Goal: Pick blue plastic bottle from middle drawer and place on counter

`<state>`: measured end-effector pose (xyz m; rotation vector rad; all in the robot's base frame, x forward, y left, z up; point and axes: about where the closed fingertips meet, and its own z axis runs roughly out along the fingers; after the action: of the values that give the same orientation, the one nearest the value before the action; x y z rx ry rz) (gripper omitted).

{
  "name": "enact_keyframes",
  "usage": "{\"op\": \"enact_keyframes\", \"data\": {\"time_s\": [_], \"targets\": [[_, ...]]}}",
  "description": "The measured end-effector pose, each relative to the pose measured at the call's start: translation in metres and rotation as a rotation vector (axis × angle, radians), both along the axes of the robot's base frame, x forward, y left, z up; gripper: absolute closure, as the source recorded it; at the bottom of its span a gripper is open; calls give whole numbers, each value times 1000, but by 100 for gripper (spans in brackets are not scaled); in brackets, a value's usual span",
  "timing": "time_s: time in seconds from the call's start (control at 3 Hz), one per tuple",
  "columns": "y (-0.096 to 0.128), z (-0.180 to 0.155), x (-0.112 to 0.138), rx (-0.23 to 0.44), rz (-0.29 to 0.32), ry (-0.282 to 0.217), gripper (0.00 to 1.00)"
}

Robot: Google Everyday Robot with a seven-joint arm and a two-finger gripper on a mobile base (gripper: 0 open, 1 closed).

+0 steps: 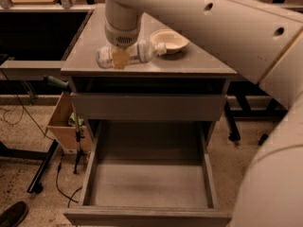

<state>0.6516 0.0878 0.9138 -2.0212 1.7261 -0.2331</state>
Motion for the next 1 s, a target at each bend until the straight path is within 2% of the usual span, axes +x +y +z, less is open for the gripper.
{"op": "enact_keyframes", "data": {"time_s": [0.33,0.67,1.0], "targets": [[38,18,46,56,-36,-32,100],[63,14,100,127,-104,-42,100],[72,-3,154,222,-209,-38,73]]}}
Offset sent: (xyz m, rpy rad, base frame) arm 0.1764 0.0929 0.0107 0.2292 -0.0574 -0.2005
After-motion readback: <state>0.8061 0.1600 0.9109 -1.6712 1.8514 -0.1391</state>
